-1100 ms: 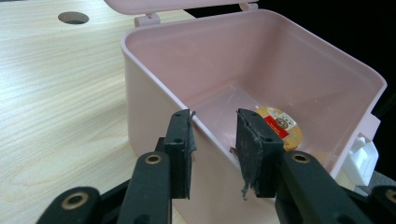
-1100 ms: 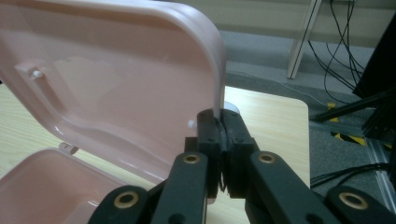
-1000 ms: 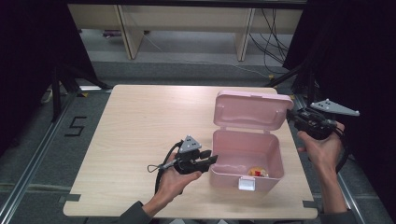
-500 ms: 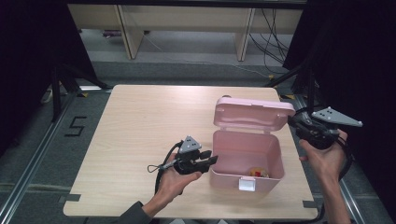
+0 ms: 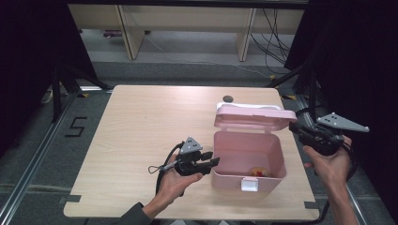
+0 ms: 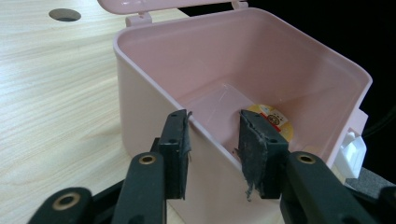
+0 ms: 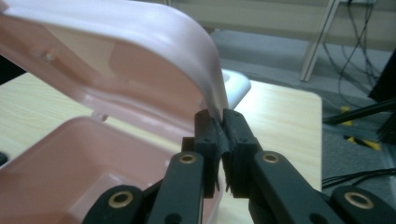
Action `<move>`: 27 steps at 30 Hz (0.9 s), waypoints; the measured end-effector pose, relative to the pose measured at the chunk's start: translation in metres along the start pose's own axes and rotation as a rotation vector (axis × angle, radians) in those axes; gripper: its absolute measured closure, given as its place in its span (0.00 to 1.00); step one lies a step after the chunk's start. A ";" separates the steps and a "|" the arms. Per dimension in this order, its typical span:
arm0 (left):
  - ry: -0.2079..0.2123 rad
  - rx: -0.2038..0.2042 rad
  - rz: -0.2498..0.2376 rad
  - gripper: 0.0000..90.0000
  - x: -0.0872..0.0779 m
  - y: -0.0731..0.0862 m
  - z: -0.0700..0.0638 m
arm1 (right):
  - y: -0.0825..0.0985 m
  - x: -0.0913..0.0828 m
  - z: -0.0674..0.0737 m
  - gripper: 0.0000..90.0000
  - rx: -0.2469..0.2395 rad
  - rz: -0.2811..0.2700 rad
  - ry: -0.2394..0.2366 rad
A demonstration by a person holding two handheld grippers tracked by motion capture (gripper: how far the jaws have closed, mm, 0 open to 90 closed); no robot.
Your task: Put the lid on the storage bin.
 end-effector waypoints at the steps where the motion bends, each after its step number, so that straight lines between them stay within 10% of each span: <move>1: 0.006 -0.005 0.002 0.68 0.000 0.000 0.000 | 0.002 -0.002 0.002 0.95 0.009 0.000 -0.010; 16: 0.081 0.016 0.014 0.62 -0.028 0.005 -0.011 | 0.033 -0.022 0.013 0.97 0.076 0.012 -0.087; 27: 0.042 0.060 0.031 0.60 -0.054 0.026 -0.002 | 0.068 -0.024 0.020 0.96 0.084 0.042 -0.131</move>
Point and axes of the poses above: each handheld gripper's, and its own axes: x roughly forward along the jaws, y roughly out of its underside, z roughly to its left, the point moved 5 cm from there along x, roughly forward along the jaws, and after that the axes turned 8 degrees about -x, right-handed, at the moved point
